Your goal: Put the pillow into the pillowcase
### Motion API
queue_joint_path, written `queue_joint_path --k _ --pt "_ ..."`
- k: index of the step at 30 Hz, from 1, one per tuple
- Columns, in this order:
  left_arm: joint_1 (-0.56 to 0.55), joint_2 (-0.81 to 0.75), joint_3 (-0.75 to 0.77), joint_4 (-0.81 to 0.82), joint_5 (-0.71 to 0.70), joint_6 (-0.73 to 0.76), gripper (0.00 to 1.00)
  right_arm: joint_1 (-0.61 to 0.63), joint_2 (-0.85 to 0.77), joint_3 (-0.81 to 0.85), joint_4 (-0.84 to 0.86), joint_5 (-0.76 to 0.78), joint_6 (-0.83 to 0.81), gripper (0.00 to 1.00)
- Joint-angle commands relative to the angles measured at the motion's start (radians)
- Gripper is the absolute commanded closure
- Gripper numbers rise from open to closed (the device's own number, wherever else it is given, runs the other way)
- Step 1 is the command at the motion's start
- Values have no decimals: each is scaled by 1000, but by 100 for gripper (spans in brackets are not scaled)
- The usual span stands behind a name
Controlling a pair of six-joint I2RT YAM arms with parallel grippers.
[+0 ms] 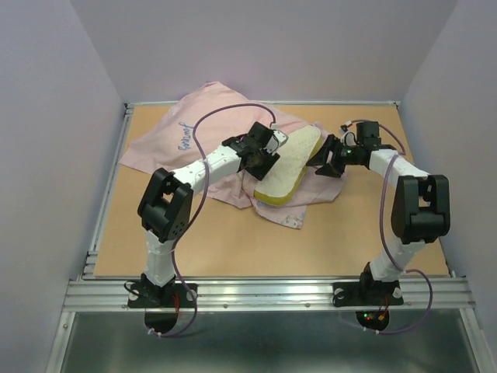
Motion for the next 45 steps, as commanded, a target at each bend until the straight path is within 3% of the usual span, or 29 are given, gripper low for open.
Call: queue_joint_path --k 1,6,7,10,13,15,17,20,29,33,36,40,45 --pt "13 39 83 17 -157 -13 43 65 45 -14 201 29 99 35" --pt "18 33 94 14 -73 -5 65 102 122 -22 254 37 143 52" --pt "18 6 91 14 65 22 80 112 139 -22 260 36 162 55" --pt "-8 -59 86 -21 380 126 99 126 151 -31 303 37 208 67" --pt "-57 -106 85 -104 642 223 100 139 145 -53 359 40 278 83" --pt "-85 -105 108 -165 714 294 100 143 136 -63 400 52 311 99" --pt "-121 -82 120 -279 775 360 96 149 130 -74 412 77 350 99" --pt "-131 -74 83 -316 781 383 87 157 121 -86 424 117 378 99" --pt "-131 -97 -127 -162 746 313 86 188 110 -178 586 91 554 99" --pt "-112 -148 -29 -138 858 286 89 191 90 -215 775 37 702 99" --pt "-97 -200 81 -110 929 288 100 203 52 -203 934 35 834 99" --pt "-96 -223 198 -124 1007 271 100 255 39 -127 1048 36 936 99" --pt "-83 -238 67 -113 955 283 100 310 71 -180 993 60 846 99"
